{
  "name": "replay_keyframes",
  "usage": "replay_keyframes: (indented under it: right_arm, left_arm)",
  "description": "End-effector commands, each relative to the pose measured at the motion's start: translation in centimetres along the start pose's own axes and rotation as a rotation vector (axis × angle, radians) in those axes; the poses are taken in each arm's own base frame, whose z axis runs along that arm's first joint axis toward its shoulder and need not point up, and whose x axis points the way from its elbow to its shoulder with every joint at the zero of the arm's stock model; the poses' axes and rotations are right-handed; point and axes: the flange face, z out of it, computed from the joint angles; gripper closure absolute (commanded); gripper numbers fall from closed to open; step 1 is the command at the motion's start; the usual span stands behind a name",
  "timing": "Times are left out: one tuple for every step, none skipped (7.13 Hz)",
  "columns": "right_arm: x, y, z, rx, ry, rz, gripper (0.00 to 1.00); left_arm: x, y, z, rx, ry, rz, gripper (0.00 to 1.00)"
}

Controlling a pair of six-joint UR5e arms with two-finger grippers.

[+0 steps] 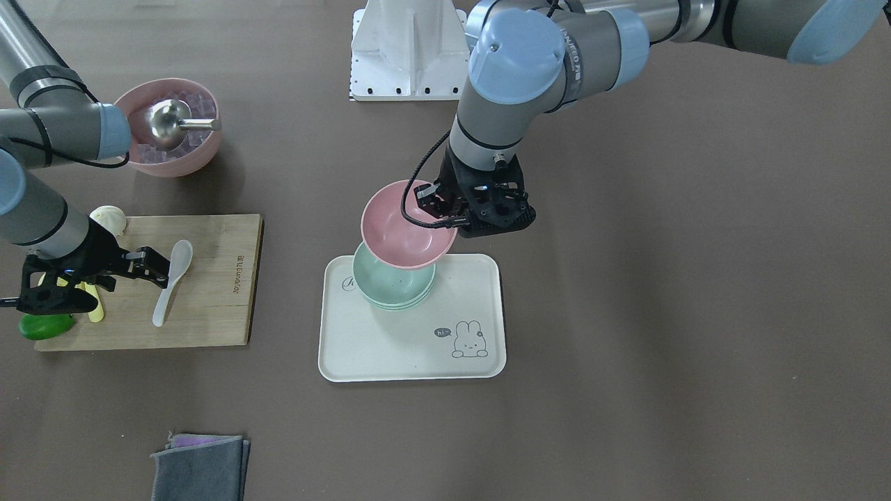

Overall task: Stack pink bowl on green and place spoon
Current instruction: 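Carry the pink bowl over the green bowl while the right gripper reaches the spoon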

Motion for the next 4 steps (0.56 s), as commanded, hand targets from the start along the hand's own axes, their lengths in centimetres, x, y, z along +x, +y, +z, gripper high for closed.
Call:
replay_keyframes:
  right_arm:
    - [-2.1, 1.1, 1.9, 0.009, 0.031, 0.045, 0.18]
    - [-2.1, 1.1, 1.9, 0.009, 0.032, 0.044, 0.18]
    - [-2.3, 1.3, 2.2, 0.005, 0.033, 0.041, 0.18]
    - [-2.5, 1.4, 2.4, 0.004, 0.036, 0.040, 0.18]
  left_arm:
    - [1.0, -1.2, 1.8, 0.032, 0.020, 0.006, 1.00]
    - [1.0, -0.9, 2.9, 0.021, 0.008, 0.009, 1.00]
    - [1.1, -0.1, 4.0, 0.006, -0.002, 0.011, 1.00]
    - [1.3, 0.0, 5.1, 0.002, 0.014, 0.025, 1.00]
